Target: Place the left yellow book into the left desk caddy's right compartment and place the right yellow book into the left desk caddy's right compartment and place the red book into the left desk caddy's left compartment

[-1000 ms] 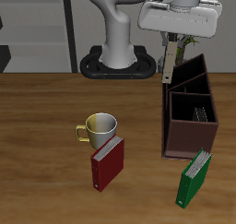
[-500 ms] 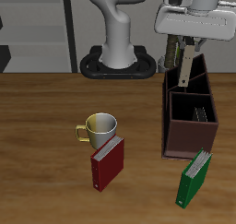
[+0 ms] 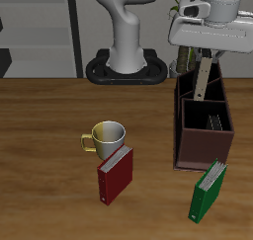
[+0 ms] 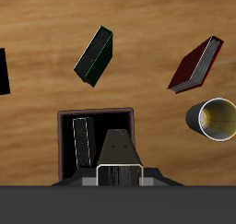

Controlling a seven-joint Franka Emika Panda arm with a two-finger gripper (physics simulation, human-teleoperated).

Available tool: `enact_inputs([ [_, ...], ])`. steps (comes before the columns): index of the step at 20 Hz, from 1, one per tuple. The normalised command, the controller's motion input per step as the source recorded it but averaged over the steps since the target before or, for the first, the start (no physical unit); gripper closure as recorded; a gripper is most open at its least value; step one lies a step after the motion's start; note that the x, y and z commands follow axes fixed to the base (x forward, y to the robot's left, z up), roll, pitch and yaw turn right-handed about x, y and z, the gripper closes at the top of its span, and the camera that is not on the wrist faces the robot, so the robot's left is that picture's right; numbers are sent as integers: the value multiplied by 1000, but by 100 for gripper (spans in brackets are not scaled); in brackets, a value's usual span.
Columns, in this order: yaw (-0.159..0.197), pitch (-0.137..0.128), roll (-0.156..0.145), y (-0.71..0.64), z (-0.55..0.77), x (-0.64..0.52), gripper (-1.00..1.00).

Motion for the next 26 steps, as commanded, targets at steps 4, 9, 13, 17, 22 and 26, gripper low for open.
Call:
enact_inputs([
  [4, -18, 41, 7, 19, -300, 200, 100],
  [9, -23, 17, 10, 96, -160, 42, 100],
  [13, 12, -10, 41, 257, -184, 12, 100],
  [17, -5, -5, 4, -10, -71, 33, 100],
  [22, -16, 20, -9, -103, -195, 69, 100],
  [26, -12, 25, -16, -4, -194, 14, 100],
])
